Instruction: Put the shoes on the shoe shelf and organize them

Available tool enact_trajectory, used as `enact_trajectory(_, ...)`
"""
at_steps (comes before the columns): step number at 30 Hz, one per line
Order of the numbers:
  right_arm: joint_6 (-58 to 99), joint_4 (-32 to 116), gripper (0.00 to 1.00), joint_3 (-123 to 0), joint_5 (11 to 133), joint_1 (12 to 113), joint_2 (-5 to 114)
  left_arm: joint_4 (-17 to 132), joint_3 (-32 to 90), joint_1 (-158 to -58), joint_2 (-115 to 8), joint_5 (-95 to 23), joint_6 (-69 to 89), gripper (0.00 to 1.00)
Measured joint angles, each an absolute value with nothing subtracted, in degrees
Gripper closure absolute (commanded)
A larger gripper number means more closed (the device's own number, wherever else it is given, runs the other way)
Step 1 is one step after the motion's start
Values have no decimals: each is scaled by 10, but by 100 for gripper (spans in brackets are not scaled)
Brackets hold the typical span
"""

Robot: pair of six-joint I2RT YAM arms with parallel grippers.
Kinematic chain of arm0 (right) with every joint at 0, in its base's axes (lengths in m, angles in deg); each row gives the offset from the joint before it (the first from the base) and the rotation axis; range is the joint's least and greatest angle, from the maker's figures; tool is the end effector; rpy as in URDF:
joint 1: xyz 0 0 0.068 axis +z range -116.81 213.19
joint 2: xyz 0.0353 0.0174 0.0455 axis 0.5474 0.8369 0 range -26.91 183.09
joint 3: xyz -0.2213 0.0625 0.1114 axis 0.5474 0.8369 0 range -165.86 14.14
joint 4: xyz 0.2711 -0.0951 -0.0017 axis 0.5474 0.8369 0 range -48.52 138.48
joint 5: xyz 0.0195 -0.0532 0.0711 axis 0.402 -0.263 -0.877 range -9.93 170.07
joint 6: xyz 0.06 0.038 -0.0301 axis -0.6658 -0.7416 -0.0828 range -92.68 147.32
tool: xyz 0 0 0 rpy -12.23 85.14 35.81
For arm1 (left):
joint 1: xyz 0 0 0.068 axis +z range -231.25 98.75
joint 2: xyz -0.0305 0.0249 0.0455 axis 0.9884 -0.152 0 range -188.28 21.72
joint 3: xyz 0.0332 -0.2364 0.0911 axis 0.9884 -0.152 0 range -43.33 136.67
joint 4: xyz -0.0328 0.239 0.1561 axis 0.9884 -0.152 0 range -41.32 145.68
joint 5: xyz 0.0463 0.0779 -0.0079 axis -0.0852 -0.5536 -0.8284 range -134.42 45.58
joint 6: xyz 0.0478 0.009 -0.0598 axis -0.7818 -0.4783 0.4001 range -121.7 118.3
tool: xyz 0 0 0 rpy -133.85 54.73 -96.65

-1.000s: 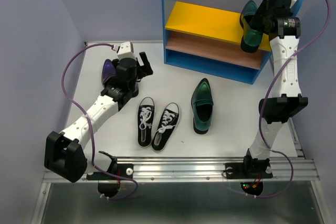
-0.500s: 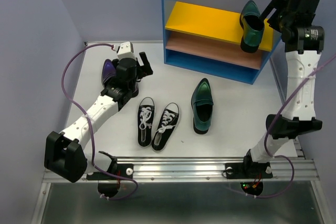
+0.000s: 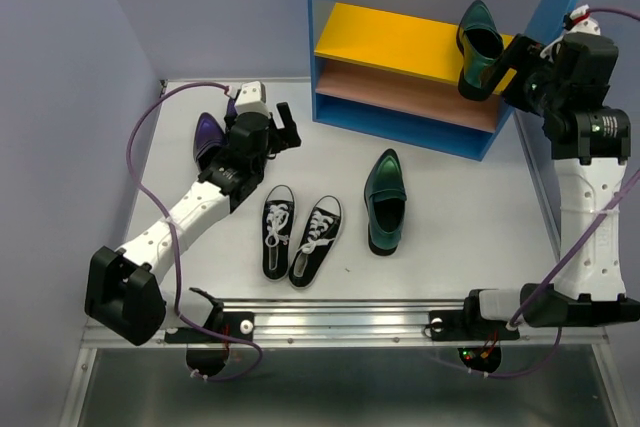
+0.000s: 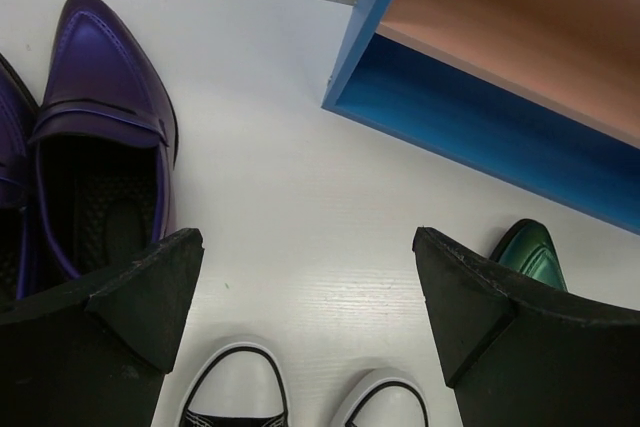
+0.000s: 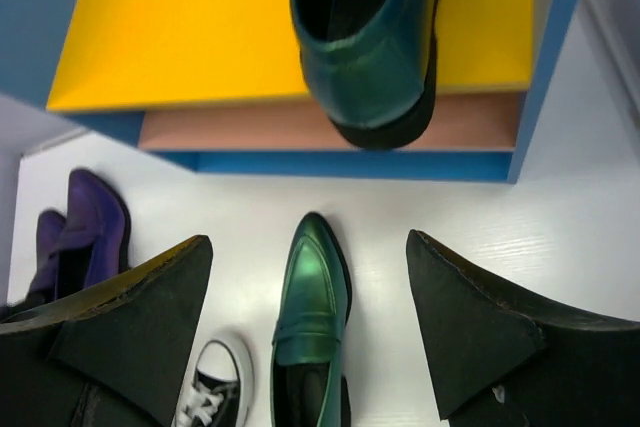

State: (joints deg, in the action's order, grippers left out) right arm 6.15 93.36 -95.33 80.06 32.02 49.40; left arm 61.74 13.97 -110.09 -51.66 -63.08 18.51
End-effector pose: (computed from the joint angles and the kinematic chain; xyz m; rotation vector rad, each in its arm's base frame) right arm 0.2892 -0.0059 0.5070 0.3687 1.8685 0.2373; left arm 0.3274 -0.1562 0.3078 -0.1076 1.7454 -0.3442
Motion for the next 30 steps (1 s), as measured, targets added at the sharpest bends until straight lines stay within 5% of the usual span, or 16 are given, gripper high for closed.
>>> enact_trajectory(12,80,944,18,-652,707,321,332,605,168,-1120,-536,-643,186,2)
enact_trajectory(23,77,943,14,-525,671,331,308,601,172,-1120,-548,-648,189,2)
enact_trajectory(30,37,920,10,-478,769,490,357,600,176,-1120,-563,-648,191,2)
